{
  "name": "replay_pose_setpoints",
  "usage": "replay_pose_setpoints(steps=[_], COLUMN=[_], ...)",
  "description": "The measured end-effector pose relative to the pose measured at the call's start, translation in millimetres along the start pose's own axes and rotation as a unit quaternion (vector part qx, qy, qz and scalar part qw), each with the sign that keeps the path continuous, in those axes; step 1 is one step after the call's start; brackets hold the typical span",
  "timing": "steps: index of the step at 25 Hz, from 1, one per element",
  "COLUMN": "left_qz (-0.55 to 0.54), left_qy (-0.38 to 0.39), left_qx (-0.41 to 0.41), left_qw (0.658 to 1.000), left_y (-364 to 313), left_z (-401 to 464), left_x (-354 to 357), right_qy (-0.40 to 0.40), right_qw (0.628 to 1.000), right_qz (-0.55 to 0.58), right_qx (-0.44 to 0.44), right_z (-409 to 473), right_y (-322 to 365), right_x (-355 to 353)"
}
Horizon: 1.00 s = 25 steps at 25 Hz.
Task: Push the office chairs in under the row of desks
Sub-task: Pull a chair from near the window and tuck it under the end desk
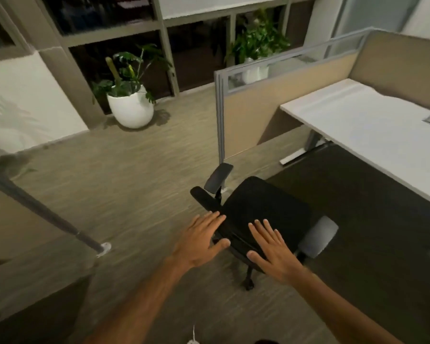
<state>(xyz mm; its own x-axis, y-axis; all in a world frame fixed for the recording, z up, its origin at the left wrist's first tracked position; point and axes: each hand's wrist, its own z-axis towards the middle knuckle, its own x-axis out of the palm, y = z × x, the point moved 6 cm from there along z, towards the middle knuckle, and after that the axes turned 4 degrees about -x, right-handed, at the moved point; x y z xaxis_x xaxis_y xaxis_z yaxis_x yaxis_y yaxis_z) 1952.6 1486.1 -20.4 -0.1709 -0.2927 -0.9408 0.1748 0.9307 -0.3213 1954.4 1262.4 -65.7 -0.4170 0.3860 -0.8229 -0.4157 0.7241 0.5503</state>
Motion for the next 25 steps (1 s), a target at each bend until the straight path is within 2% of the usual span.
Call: replay_pose_setpoints(steps=[2,5,8,10,12,15,17,20,25], left_qz=[0.023,0.055,0.037,0.031,0.044,0.085,0.099,0.118,0.139], left_qy=[0.024,0.109,0.132,0.157,0.168,0.256,0.27,0.294,0.306], left_qx=[0.031,0.092,0.119,0.119,0.116,0.12,0.133,0.205,0.252], left_qw=[0.999,0.988,0.983,0.98,0.978,0.955,0.948,0.926,0.907], left_y=[9,34,40,51,60,88,99,111,140], left_z=[24,73,111,143,156,174,175,190,182], left_x=[0,20,26,31,37,61,68,69,68], right_qy=[0.005,-0.011,-0.039,-0.032,-0.033,-0.002,-0.006,-0.049,-0.087], right_qw=[1.0,0.992,0.985,0.979,0.975,0.951,0.937,0.899,0.877], right_qz=[-0.012,0.008,0.043,0.055,0.017,0.014,-0.001,0.011,-0.009], right_qx=[0.025,0.122,0.161,0.194,0.217,0.31,0.35,0.434,0.472], right_z=[0,17,24,34,33,37,23,17,33], right_y=[-2,-13,-31,-46,-56,-73,-76,-64,-26], right_x=[2,10,14,15,17,32,47,73,95])
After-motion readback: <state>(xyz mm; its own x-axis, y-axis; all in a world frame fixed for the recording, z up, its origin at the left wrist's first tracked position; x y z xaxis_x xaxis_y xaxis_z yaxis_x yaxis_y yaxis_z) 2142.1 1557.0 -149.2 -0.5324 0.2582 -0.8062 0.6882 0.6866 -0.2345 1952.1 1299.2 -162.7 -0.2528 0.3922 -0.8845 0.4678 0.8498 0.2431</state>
